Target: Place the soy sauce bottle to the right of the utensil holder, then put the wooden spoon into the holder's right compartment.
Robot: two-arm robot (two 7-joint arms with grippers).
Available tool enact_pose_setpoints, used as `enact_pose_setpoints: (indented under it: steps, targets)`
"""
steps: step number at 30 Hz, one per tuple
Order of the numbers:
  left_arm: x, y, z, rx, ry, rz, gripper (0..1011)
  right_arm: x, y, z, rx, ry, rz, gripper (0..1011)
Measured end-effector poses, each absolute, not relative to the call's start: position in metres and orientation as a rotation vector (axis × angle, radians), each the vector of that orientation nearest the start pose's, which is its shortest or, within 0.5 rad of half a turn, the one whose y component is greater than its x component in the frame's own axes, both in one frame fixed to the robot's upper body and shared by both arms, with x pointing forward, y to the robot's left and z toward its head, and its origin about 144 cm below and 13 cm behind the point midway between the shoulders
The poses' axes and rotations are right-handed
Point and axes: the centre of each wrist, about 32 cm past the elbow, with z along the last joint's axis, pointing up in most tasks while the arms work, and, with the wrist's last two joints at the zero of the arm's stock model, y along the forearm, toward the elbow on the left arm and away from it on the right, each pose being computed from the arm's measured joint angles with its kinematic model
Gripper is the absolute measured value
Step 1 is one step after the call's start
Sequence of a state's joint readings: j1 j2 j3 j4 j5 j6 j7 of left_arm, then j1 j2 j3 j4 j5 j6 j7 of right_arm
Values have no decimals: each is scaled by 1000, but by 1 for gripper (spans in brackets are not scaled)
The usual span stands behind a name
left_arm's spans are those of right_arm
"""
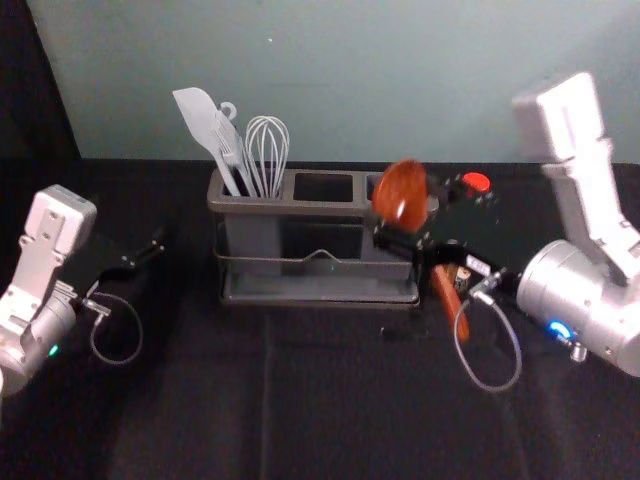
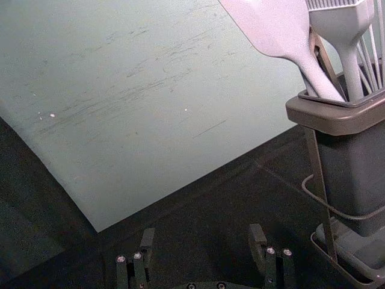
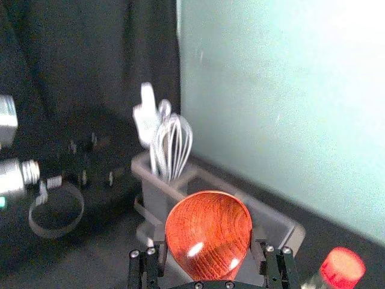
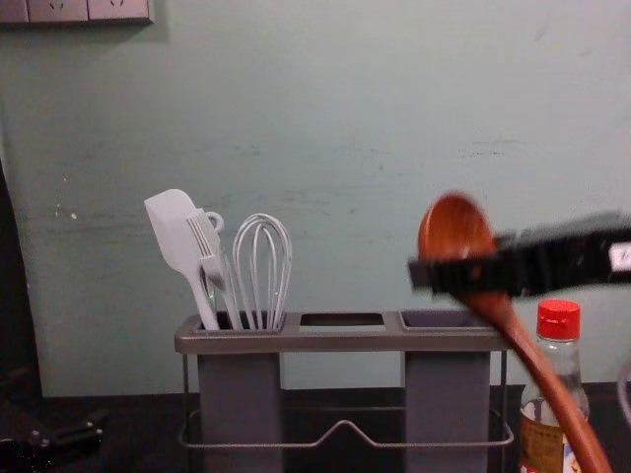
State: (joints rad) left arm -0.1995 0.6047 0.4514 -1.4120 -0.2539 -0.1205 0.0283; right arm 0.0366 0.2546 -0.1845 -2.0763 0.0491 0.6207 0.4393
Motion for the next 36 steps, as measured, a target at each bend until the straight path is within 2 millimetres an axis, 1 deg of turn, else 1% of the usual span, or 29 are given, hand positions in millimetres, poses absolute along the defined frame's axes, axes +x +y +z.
enact_pose_setpoints:
  steps: [3,9,36]
  targets:
    - [489,310,1140,304,-285,1248,1000,419,-218,1288,-137,-96,-953,834]
    - [489,310,1140,304,-285,1248,1000,414,-222,1284,-46,-129,-975,834]
    - [489,310,1140,305,-285,1248,1000,414,-223,1285,-37,-131,-983,834]
